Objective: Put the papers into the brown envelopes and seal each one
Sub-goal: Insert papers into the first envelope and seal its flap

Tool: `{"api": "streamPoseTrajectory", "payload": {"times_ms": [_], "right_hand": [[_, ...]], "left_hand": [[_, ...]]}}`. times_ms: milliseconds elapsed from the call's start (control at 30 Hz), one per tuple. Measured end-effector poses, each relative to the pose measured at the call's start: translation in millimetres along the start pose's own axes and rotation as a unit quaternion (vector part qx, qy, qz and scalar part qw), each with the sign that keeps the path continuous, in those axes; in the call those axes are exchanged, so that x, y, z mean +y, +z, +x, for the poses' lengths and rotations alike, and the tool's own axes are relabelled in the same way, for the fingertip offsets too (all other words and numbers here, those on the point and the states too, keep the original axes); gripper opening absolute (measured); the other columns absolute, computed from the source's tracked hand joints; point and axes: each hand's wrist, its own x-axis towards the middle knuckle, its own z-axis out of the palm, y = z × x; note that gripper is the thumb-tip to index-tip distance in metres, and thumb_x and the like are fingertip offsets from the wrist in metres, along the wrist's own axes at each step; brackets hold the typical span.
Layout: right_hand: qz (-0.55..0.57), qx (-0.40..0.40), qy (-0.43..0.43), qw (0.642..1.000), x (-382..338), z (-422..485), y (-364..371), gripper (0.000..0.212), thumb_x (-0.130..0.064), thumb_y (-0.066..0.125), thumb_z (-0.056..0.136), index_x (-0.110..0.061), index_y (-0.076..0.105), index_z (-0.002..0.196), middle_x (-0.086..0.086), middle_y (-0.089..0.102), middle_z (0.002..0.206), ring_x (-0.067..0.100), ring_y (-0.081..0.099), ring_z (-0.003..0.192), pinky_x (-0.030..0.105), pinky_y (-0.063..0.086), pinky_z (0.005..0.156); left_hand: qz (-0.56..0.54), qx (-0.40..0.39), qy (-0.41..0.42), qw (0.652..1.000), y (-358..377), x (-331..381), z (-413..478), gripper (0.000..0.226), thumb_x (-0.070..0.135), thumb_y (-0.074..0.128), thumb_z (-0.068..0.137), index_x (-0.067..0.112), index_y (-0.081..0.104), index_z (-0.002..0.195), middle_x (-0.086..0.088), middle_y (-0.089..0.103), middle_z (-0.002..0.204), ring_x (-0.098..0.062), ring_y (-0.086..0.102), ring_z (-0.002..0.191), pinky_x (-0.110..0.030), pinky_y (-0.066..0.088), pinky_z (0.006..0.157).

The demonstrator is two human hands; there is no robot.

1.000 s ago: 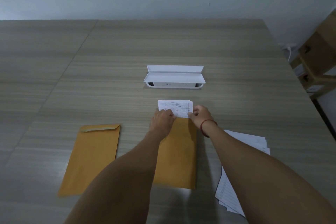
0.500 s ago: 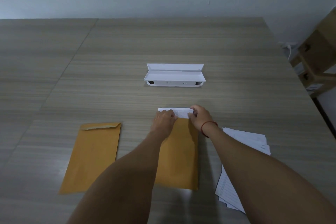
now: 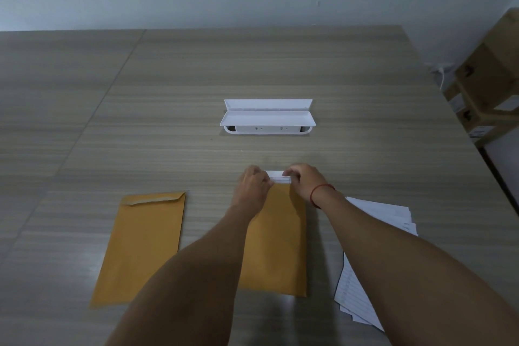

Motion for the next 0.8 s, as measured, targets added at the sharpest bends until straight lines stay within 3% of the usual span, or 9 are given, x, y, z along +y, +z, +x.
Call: {"api": "streamPoseTrajectory", "payload": {"times_ms": [133, 233, 300, 400, 500, 667, 800], "right_hand": [[-0.022, -0.019, 0.008, 1.000, 1, 3, 1, 0.032, -0.007, 0.044, 0.095, -0.019, 0.073, 0.097, 0.002, 0.069, 0.107, 0.022, 0.063, 0.097, 0.033, 0.052, 0.085], [-0.016, -0.016, 0.010, 1.000, -1, 3, 2, 0.034, -0.014, 0.045, 0.094, -0.022, 0.062, 0.066, 0.003, 0.069, 0.087, 0.023, 0.064, 0.086, 0.027, 0.048, 0.070], [-0.006, -0.009, 0.009, 1.000, -4, 3, 1, 0.039, -0.015, 0.045, 0.094, -0.024, 0.051, 0.056, 0.002, 0.066, 0.077, 0.023, 0.063, 0.081, 0.025, 0.045, 0.064], [-0.003, -0.013, 0.002, 1.000, -1, 6, 2, 0.026, -0.014, 0.050, 0.094, -0.020, 0.071, 0.080, 0.000, 0.071, 0.094, 0.019, 0.064, 0.090, 0.031, 0.054, 0.080], [0.013, -0.008, 0.014, 1.000, 3, 6, 6, 0.022, -0.010, 0.054, 0.092, -0.019, 0.075, 0.091, -0.002, 0.071, 0.100, 0.017, 0.064, 0.095, 0.033, 0.053, 0.089], [0.053, 0.002, 0.057, 0.997, 12, 10, 20, 0.019, -0.009, 0.055, 0.090, -0.017, 0.069, 0.101, -0.002, 0.067, 0.108, 0.018, 0.062, 0.103, 0.034, 0.051, 0.094], [0.082, 0.001, 0.094, 0.992, 13, 14, 35, 0.026, -0.014, 0.065, 0.088, -0.013, 0.064, 0.114, 0.004, 0.065, 0.116, 0.022, 0.061, 0.108, 0.035, 0.051, 0.096]], "left_hand": [[0.017, 0.000, 0.001, 1.000, -3, 1, 1, 0.024, 0.027, 0.048, 0.096, 0.008, 0.063, 0.092, -0.012, 0.064, 0.096, -0.032, 0.053, 0.102, -0.042, 0.043, 0.085], [0.077, 0.017, 0.003, 0.997, -5, 5, 0, 0.027, 0.032, 0.043, 0.099, 0.013, 0.062, 0.098, -0.008, 0.066, 0.102, -0.027, 0.046, 0.110, -0.038, 0.037, 0.090], [0.110, 0.023, 0.001, 0.994, -6, 7, 2, 0.029, 0.035, 0.041, 0.099, 0.016, 0.062, 0.101, -0.004, 0.066, 0.106, -0.024, 0.045, 0.114, -0.037, 0.032, 0.093], [0.103, 0.012, -0.007, 0.995, -6, 5, 5, 0.026, 0.034, 0.046, 0.097, 0.018, 0.065, 0.104, -0.003, 0.064, 0.109, -0.023, 0.047, 0.115, -0.037, 0.031, 0.095], [0.075, 0.021, -0.003, 0.997, -4, -4, 6, 0.023, 0.028, 0.060, 0.090, 0.016, 0.065, 0.109, -0.005, 0.058, 0.116, -0.023, 0.047, 0.115, -0.036, 0.040, 0.096], [0.097, -0.001, -0.032, 0.995, 4, -28, 4, 0.060, 0.040, 0.069, 0.082, 0.015, 0.049, 0.133, -0.004, 0.048, 0.139, -0.022, 0.040, 0.132, -0.035, 0.036, 0.107], [0.143, -0.064, -0.038, 0.987, 15, -40, -1, 0.085, 0.055, 0.061, 0.083, 0.020, 0.022, 0.149, 0.000, 0.018, 0.160, -0.019, 0.015, 0.148, -0.041, 0.022, 0.119]]}}
